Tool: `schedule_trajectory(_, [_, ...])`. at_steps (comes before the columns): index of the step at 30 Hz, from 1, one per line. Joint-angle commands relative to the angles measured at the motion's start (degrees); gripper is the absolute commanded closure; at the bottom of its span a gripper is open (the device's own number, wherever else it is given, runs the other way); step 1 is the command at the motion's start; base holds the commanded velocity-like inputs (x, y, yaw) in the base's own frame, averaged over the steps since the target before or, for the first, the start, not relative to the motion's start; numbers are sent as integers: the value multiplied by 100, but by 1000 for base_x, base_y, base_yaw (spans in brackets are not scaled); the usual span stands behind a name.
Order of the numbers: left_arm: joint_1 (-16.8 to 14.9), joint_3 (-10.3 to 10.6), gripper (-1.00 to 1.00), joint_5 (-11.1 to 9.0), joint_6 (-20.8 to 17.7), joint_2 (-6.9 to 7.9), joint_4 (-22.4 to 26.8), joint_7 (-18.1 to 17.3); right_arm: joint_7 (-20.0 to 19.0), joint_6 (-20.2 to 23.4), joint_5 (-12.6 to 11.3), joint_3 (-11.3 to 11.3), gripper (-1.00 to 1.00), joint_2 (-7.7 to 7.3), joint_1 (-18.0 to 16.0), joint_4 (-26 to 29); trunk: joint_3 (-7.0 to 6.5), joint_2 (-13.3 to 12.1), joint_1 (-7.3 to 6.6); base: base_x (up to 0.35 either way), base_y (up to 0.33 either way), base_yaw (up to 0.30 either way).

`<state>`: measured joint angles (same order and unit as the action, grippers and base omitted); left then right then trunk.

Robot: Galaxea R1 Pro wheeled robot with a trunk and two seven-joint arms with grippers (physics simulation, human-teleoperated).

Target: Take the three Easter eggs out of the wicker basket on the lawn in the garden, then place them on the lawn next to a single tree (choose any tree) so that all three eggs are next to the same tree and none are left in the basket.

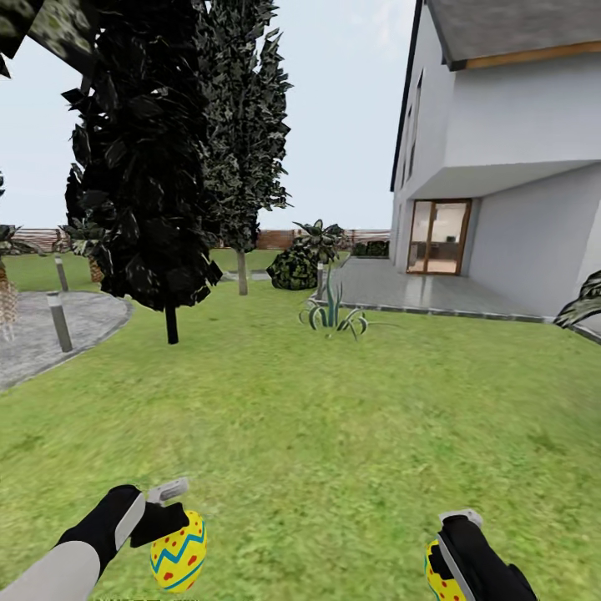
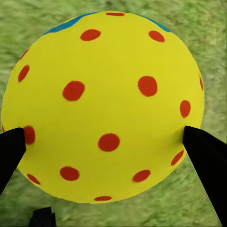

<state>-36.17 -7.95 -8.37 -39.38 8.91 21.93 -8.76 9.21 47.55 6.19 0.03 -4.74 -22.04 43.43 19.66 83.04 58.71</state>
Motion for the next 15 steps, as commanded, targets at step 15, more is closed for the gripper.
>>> schedule_trajectory(15, [-4, -31, 100, -7, -34, -3, 3, -6, -24, 26, 58, 12, 100, -1, -2, 0, 7, 4, 2, 3, 0, 295])
